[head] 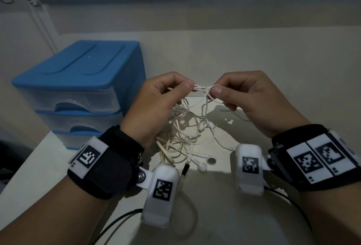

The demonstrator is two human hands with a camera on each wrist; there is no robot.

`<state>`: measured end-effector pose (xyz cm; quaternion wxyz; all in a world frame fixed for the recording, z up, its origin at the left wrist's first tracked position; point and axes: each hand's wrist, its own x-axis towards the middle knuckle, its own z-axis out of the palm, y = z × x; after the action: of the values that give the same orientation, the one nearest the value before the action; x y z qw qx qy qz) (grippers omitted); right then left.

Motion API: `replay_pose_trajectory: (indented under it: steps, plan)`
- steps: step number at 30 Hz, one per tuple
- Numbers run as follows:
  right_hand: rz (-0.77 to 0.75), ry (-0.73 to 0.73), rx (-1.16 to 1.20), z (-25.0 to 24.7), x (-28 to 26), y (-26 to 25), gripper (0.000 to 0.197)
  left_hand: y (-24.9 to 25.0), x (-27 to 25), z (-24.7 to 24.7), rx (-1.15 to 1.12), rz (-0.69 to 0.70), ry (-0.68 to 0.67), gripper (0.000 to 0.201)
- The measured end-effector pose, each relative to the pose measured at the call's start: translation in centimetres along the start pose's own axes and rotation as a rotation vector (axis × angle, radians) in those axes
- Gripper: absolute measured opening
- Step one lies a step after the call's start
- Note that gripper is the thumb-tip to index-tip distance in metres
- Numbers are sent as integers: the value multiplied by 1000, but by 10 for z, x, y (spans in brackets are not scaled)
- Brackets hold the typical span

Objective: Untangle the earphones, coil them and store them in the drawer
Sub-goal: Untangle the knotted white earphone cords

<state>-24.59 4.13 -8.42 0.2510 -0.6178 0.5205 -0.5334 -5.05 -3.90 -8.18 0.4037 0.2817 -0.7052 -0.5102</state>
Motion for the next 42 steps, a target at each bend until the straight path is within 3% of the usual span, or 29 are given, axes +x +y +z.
replay_pose_trajectory:
  steps: [6,13,17,21,26,32,36,42]
  plan:
    - [7,74,41,-2,2,2,18,3,0,1,-69,-131,-68,26]
    - [21,58,60,-1,2,2,21,3,-2,0,125,15,-44,19]
    - [5,8,34,1,1,0,16,4,-3,-2,195,118,41,14]
    - [-25,-9,46,2,0,0,12,6,-5,0,192,208,-58,16]
    - [-90,47,29,2,1,2,7,2,-4,2,104,203,-101,9]
    - [-156,76,16,0,1,-1,14,-2,-1,0,120,137,-55,3]
    - [-108,26,63,-1,1,-3,23,-2,-1,0,132,138,-17,3]
    - [-52,35,-97,6,2,1,30,-3,0,-1,117,137,0,4]
